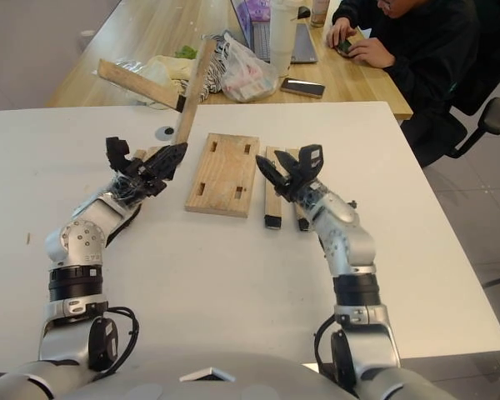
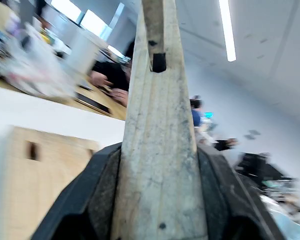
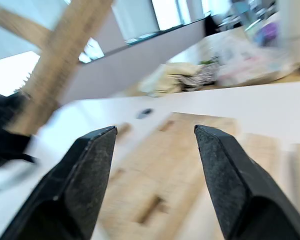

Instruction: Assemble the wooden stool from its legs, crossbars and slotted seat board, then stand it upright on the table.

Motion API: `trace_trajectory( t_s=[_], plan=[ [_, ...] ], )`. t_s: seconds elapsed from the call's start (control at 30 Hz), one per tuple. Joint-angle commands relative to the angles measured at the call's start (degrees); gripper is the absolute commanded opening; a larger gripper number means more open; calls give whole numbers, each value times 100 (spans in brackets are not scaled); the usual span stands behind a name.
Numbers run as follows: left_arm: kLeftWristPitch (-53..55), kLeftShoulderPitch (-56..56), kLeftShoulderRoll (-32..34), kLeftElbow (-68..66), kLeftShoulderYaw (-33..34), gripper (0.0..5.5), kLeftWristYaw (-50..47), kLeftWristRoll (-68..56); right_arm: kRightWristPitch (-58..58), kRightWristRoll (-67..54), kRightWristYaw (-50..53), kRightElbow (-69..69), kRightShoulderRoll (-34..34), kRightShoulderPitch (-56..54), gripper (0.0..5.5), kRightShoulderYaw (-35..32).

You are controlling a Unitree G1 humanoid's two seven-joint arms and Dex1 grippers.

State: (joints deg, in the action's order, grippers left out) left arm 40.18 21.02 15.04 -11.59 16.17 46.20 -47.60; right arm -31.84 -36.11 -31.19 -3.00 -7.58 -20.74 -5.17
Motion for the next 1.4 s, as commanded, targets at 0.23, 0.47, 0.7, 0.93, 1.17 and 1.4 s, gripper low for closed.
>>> trace_trajectory(
  t_s=[0.23,0.47,0.7,0.93,1.17,1.4],
  plan=[
    [704,730,54,-1196,-574,197,1968,-201,-2594,-2276,104,-810,-132,-1750,405,-985],
    [947,719,17,-1039,-613,197,2201,-349,-2641,-2104,338,-1133,9,-1759,405,-845],
    [862,793,-15,-1139,-705,197,2214,-164,-2678,-2264,308,-1401,137,-1895,375,-1010],
    [765,817,-40,-1172,-756,197,2200,-7,-2608,-2176,221,-1517,155,-1944,269,-1031],
    [708,903,-7,-1433,-749,226,2042,197,-2387,-2071,-37,-1520,123,-1801,207,-1054],
    [-172,1032,415,-2482,-571,341,1591,964,-1454,-1525,-410,-1846,-85,-1774,206,-1096]
  ],
)
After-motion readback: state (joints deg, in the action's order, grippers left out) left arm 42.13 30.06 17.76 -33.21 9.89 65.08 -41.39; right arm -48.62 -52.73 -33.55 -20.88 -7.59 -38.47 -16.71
